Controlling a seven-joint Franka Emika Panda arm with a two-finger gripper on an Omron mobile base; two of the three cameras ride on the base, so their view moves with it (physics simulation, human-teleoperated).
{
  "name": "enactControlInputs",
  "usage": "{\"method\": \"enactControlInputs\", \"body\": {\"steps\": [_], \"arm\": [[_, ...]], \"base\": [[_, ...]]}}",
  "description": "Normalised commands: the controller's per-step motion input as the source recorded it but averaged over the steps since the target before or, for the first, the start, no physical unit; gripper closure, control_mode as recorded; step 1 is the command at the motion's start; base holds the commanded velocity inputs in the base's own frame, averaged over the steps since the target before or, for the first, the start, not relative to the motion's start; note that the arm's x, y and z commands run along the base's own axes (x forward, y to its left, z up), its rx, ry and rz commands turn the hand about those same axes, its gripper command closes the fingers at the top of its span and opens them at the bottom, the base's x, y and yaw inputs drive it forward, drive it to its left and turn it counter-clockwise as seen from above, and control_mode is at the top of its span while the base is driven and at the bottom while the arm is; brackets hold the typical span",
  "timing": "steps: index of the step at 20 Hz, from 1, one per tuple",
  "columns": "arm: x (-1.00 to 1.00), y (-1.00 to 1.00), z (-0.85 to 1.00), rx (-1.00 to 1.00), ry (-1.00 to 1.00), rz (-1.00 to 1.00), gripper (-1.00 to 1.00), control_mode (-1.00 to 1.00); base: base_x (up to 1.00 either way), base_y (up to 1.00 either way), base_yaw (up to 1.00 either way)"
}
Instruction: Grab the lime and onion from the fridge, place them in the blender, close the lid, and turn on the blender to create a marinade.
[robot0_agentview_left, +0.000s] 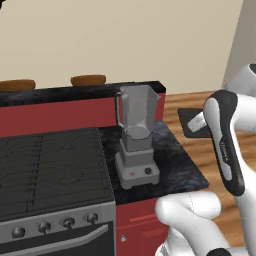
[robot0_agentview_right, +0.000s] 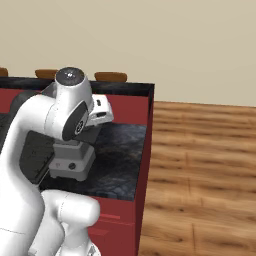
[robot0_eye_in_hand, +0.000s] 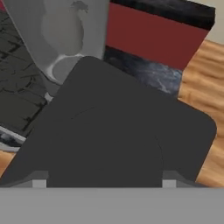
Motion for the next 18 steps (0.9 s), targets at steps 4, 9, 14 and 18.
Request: {"method": "enactControlInputs", "body": {"steps": [4,9,14,18], "arm": [[0.00,0.00,0.44,-0.02,-0.04,0.34,1.00,-1.00],[0.04,0.00,0.15,-0.01,-0.06,0.40,1.00,-1.00],[0.16,0.00,0.27,0.00,-0.10,0.39,1.00,-1.00],[0.21,0.00,0.41,0.00,-0.11,0.39,1.00,-1.00]], "base": [[0.00,0.00,0.00],[0.00,0.00,0.00],[0.00,0.00,0.00],[0.00,0.00,0.00]]}}
